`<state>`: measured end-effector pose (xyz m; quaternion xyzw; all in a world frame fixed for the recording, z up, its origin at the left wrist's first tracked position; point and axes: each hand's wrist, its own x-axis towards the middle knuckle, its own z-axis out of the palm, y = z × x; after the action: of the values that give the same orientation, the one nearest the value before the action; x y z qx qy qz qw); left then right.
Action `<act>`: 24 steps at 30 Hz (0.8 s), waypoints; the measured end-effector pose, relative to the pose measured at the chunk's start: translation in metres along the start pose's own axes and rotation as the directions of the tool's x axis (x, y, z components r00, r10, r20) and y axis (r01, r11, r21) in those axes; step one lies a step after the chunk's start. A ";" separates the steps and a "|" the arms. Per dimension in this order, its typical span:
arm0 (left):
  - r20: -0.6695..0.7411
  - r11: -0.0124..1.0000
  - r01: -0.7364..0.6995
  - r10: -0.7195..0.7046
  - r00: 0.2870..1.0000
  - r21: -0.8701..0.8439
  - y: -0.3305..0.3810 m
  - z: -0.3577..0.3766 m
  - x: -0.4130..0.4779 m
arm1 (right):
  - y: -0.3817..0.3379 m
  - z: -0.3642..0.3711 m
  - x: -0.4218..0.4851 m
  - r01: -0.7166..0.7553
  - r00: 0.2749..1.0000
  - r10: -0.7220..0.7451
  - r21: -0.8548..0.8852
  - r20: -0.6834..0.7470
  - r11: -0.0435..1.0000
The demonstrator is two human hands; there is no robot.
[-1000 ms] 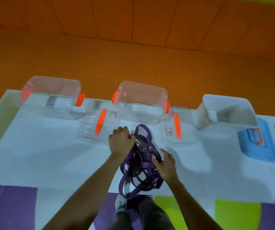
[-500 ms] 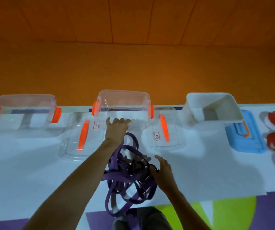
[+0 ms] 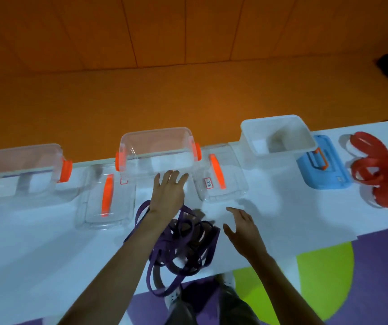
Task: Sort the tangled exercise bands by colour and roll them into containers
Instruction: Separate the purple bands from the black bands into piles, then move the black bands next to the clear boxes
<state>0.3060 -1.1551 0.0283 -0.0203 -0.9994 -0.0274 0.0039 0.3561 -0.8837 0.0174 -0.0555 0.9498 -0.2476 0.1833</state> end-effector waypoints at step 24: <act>0.093 0.900 -0.436 0.436 0.895 -0.027 0.588 -0.002 0.003 | 0.426 -0.277 -0.149 -0.254 0.921 0.217 -0.078 -0.325 0.964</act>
<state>0.3265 -0.5680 0.0628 -0.2449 -0.9684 -0.0274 -0.0385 0.3845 -0.3588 0.0805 0.0884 0.9795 -0.1724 0.0552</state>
